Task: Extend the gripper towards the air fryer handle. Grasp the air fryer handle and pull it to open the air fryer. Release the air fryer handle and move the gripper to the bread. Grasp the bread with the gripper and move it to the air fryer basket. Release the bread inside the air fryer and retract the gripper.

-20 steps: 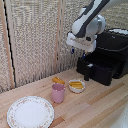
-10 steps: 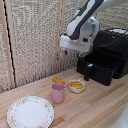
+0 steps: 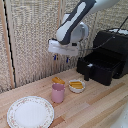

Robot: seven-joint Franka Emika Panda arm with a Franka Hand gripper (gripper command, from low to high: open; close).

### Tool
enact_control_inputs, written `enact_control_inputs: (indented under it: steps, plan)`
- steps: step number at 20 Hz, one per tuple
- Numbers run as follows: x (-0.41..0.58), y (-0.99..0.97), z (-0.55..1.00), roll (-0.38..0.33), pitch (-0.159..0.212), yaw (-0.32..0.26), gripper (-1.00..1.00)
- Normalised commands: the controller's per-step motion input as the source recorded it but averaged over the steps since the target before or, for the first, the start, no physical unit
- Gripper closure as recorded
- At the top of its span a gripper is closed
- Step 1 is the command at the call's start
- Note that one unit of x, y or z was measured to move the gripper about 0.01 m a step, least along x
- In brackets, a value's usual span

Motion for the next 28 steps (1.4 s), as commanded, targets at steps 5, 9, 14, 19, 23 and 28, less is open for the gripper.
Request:
enact_control_inputs:
  steps: [5,9,14,19,23,28]
  plan:
    - [0.115,0.07,-0.06,-0.150,0.273,0.160,-1.00]
    - [0.219,-0.01,0.00,-0.204,0.156,0.165,-1.00]
    - [0.133,-0.08,0.00,-0.189,0.056,0.225,-1.00]
    - [0.101,-0.12,-0.03,-0.177,0.071,0.238,-1.00]
    - [0.152,-0.18,-0.09,-0.162,0.091,0.224,-1.00]
    - [0.207,-0.21,-0.07,-0.121,0.035,0.249,-1.00]
